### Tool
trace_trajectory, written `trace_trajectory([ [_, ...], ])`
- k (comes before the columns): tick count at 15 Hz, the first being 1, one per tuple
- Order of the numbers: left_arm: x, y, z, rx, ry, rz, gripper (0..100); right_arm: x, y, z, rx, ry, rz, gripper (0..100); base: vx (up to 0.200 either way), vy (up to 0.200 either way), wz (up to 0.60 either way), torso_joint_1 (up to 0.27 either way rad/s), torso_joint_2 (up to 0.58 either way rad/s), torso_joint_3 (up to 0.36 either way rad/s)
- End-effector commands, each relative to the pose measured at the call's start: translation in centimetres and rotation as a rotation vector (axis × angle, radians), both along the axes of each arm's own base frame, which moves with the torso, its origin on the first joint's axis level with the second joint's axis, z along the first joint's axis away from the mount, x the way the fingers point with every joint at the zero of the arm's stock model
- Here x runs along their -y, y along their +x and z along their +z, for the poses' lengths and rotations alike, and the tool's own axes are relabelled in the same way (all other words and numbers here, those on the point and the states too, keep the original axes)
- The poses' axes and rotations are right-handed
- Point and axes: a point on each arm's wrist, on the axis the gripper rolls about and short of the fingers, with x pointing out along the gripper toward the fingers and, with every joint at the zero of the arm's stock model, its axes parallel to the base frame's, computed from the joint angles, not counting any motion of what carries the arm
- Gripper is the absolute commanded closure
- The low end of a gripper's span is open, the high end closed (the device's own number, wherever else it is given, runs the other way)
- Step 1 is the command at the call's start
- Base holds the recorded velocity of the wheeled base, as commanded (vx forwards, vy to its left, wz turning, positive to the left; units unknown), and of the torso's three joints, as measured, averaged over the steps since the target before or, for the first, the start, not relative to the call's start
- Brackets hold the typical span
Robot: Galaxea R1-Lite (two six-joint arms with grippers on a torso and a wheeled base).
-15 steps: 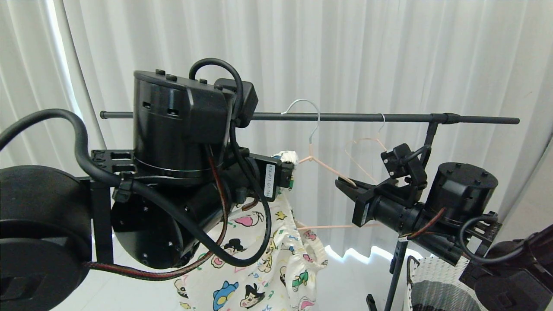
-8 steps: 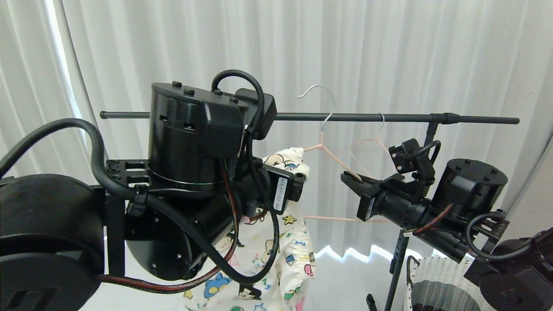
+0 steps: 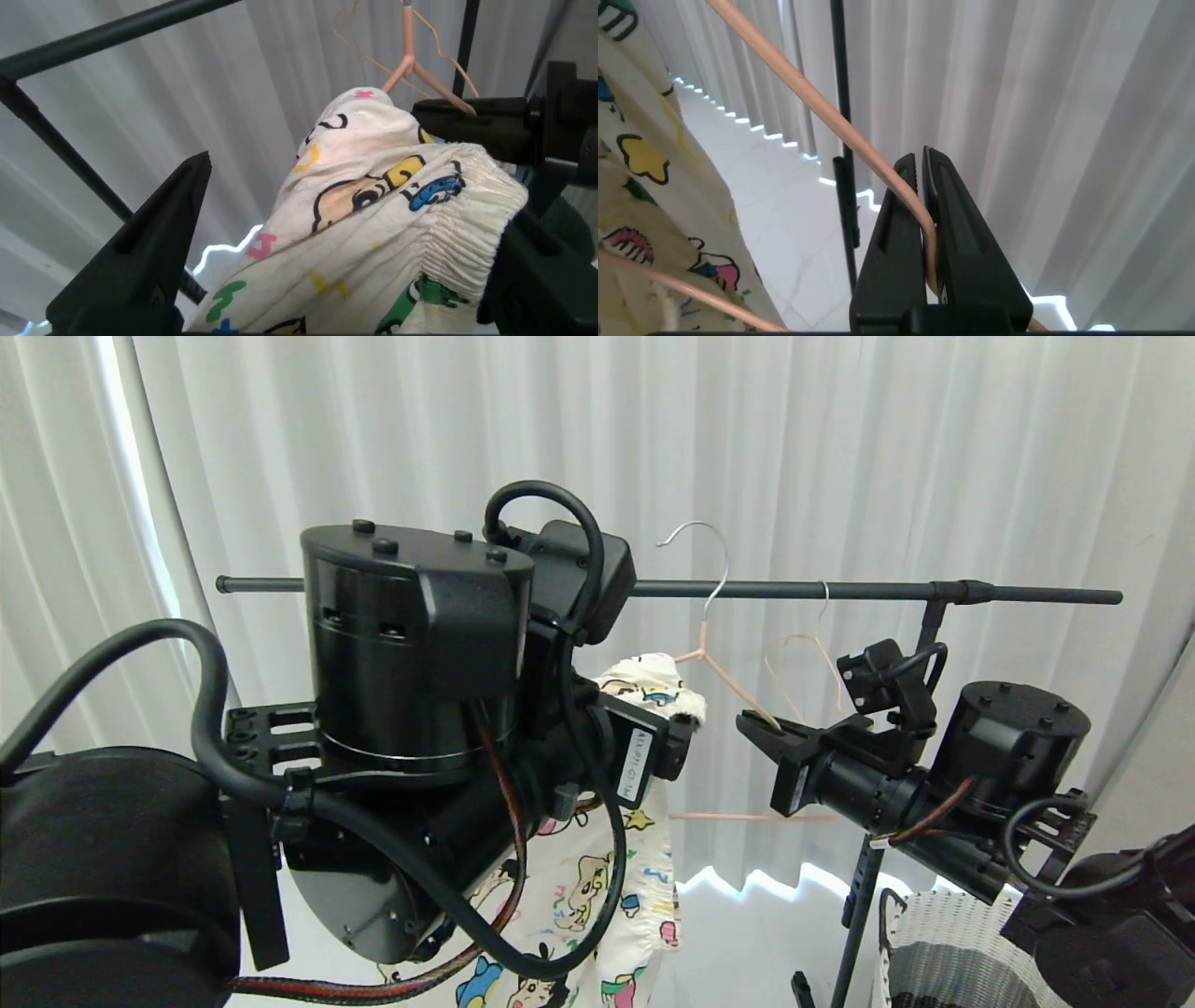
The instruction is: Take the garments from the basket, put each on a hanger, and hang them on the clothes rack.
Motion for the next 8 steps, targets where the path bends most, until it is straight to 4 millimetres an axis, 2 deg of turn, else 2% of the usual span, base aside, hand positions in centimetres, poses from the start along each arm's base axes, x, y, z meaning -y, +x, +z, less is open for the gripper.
trace_trajectory([
  [1,-0.8,-0.6,-0.2,0.013,0.021,-0.004,0,0.2,0.3,-0.2,-0.005,-0.005,-0.011,100,0.0,0.0,0.0,0.0,0.0,0.0],
  [3,-1.7,-1.2,0.1,0.026,0.021,-0.005,0,0.9,0.9,-0.1,-0.003,-0.003,-0.04,100,0.0,0.0,0.0,0.0,0.0,0.0],
  [5,-2.3,-0.7,0.3,0.033,0.024,0.013,0,1.5,1.3,-0.2,-0.006,-0.006,-0.066,100,0.0,0.0,0.0,0.0,0.0,0.0],
  [8,-1.7,-1.4,0.2,0.025,0.012,-0.084,0,1.8,1.6,-0.3,-0.025,-0.02,-0.107,100,0.0,0.0,0.0,0.0,0.0,0.0],
])
